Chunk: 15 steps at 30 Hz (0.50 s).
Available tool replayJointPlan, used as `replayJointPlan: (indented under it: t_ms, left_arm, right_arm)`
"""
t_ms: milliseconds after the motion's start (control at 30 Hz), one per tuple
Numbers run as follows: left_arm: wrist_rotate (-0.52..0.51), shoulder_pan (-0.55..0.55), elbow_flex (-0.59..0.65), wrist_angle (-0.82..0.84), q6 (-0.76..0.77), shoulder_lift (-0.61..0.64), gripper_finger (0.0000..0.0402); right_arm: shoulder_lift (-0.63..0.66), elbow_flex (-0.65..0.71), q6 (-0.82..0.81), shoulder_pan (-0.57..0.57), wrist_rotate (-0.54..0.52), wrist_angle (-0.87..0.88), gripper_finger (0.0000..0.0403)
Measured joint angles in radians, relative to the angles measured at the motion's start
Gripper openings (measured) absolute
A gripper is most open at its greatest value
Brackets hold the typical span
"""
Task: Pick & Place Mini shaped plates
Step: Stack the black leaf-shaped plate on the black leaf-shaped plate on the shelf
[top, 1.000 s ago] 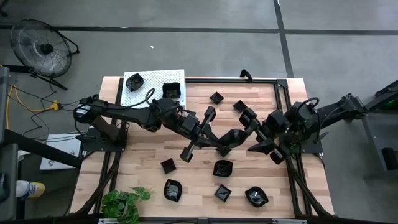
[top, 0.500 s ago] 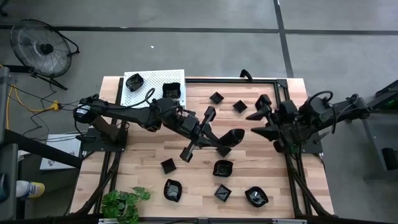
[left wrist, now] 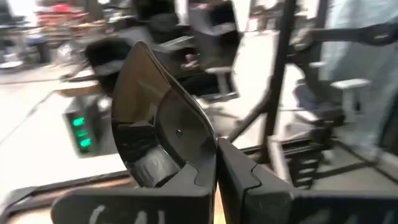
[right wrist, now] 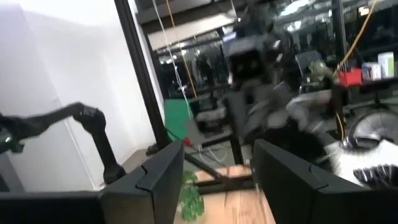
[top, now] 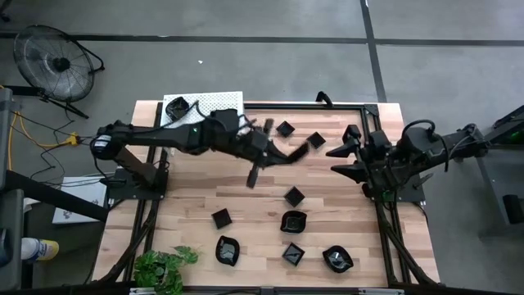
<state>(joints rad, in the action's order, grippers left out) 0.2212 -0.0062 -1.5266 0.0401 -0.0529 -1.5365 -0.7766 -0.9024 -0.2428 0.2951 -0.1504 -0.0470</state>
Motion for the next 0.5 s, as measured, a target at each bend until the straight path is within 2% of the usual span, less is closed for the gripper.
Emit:
replayJointPlan:
  t_ms: [233, 500]
  left_arm:
    - [-0.205, 0.062, 0.001, 0.371, 0.012, 0.090, 0.0000]
    - [-0.578, 0.106, 0.001, 0.757, 0.167, 0.184, 0.0000]
  right_arm:
    - [0.010, 0.000, -0.049, 0.000, -0.010, 0.103, 0.0190]
    - [0.023, 0.000, -0.059, -0.001, -0.080, 0.165, 0.0190]
